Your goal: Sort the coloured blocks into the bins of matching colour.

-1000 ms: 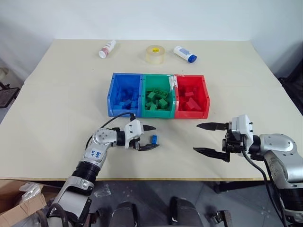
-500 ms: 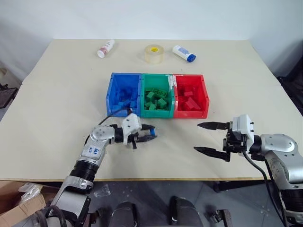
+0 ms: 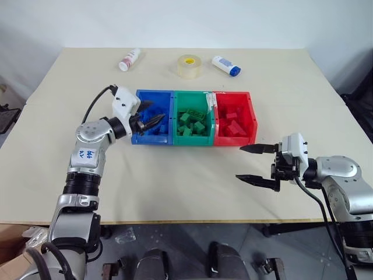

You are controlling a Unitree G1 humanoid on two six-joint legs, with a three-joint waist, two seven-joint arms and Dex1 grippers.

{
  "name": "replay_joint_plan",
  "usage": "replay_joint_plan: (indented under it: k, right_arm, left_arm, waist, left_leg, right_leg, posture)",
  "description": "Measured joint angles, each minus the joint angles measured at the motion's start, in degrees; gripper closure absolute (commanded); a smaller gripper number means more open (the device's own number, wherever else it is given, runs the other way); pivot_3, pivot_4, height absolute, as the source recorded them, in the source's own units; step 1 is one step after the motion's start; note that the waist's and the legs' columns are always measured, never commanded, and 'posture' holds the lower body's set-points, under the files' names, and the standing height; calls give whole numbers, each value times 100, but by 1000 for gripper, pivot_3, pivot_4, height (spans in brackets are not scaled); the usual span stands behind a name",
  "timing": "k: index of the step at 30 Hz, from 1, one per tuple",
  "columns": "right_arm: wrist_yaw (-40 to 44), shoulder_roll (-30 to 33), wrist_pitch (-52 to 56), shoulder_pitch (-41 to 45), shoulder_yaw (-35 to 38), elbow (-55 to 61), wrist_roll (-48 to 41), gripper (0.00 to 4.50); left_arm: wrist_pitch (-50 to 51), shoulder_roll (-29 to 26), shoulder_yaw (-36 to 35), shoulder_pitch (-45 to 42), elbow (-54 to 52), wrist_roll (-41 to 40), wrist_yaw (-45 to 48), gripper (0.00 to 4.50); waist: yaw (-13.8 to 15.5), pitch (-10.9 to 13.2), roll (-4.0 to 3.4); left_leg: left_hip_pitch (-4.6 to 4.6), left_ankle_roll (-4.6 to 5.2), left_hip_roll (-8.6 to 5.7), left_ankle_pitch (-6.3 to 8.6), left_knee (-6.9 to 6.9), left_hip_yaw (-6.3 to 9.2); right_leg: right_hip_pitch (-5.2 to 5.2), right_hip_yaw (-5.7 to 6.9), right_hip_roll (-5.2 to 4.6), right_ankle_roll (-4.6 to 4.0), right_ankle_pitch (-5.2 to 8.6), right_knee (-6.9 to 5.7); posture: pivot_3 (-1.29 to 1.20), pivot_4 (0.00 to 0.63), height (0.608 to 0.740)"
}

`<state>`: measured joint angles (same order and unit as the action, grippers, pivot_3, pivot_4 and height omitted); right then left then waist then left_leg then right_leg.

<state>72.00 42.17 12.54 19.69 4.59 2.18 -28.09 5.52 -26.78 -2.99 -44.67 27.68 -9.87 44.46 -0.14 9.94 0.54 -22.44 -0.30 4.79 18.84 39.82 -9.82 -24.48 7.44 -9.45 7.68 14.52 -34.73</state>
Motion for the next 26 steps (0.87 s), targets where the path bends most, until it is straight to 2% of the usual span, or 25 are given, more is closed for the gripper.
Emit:
replay_joint_plan:
  k: [1,2,7,11,14,21,26]
  right_arm:
    - [14,0,-3,23,-1,-29,3,0]
    - [33,0,-5,34,-5,-38,5,0]
    - [118,2,-11,100,-45,-92,28,0]
    - [242,37,-9,151,-65,-246,41,0]
    - [367,58,-9,224,-101,-415,57,0]
    - [721,226,-122,497,-194,-1053,238,0]
    - [873,267,-195,627,-192,-1358,337,0]
  left_arm:
    - [-5,-5,3,0,9,-6,67,150]
    - [-18,-19,2,0,6,-17,110,33]
    - [55,-482,-151,484,-624,-414,741,33]
    - [484,-1151,-703,1589,-1674,-1208,1506,33]
    - [654,-1449,-1202,2397,-2111,-1493,1577,33]
    - [922,-1752,-2055,4094,-2662,-1801,1687,33]
    - [516,-1751,-2182,4341,-2704,-1728,1607,33]
  waist:
    - [1,2,3]
    - [5,2,3]
    - [-48,2,3]
    - [-156,2,2]
    - [-152,3,1]
    - [-124,3,1]
    - [-135,3,0]
  left_leg:
    - [-1,0,0,0,0,0]
    - [-1,0,0,0,0,0]
    - [2,-2,1,0,-10,-4]
    - [5,-3,2,-1,-19,-6]
    - [7,-3,2,-1,-18,-6]
    - [7,-6,3,3,-18,-6]
    - [9,-8,4,3,-18,-6]
  right_leg:
    - [0,0,0,0,0,1]
    - [0,0,0,1,0,1]
    - [-7,-5,0,1,0,0]
    - [-10,-7,1,1,0,-1]
    - [-8,-9,1,1,0,-1]
    - [-8,-10,0,-1,1,2]
    - [-9,-10,0,-4,2,-1]
  posture:
    - [0,150,740]
    - [0,150,740]
    - [0,150,740]
    - [0,150,740]
    - [0,150,740]
    - [0,150,740]
    - [0,150,740]
